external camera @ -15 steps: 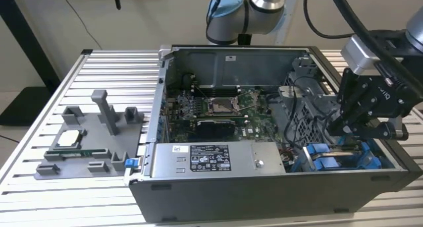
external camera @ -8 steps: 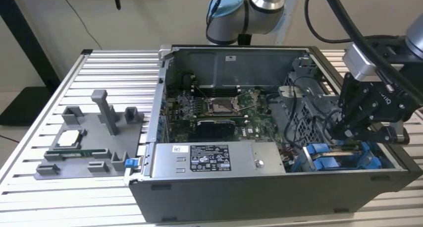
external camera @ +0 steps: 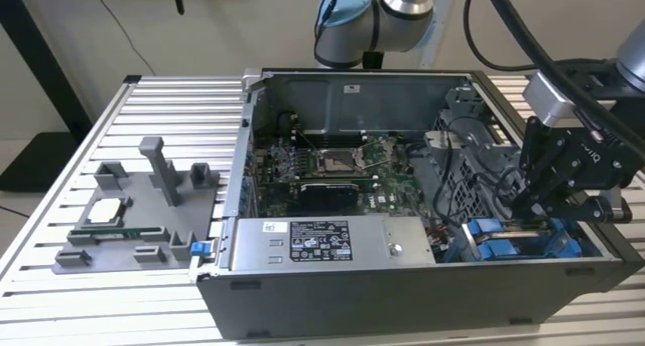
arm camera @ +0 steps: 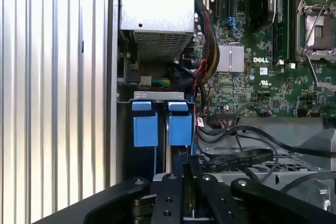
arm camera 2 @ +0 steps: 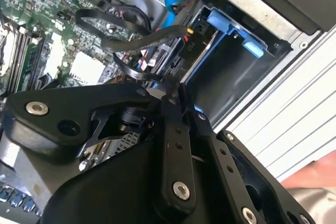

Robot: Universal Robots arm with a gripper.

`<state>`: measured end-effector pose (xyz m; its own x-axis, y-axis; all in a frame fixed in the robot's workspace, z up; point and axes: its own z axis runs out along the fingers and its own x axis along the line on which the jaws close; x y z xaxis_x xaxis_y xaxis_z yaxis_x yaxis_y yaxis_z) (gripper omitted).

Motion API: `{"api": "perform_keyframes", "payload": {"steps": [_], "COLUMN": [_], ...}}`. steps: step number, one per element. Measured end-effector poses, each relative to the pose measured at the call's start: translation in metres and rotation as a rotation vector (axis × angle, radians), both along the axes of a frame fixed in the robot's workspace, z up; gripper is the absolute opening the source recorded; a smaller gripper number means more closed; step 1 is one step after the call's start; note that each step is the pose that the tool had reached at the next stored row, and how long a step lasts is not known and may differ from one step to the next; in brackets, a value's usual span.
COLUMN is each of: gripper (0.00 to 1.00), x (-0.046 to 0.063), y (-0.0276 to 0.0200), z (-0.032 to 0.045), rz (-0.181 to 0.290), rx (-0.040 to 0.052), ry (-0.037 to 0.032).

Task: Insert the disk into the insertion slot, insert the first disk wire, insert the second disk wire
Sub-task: 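Insert the second disk wire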

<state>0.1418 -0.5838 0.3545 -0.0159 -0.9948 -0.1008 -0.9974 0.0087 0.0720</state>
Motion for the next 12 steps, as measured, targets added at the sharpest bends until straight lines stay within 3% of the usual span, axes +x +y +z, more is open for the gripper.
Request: {"api": "perform_keyframes", "payload": {"steps": [4, 12], "gripper": [0.00, 0.00], "x": [0.0008, 0.0058], "y": [0.0032, 0.0033], "z": [-0.0014, -0.0048], "rz": [0.003, 0.003], "rx": [0.0000, -0.0002], "ry": [-0.0091, -0.0099]}}
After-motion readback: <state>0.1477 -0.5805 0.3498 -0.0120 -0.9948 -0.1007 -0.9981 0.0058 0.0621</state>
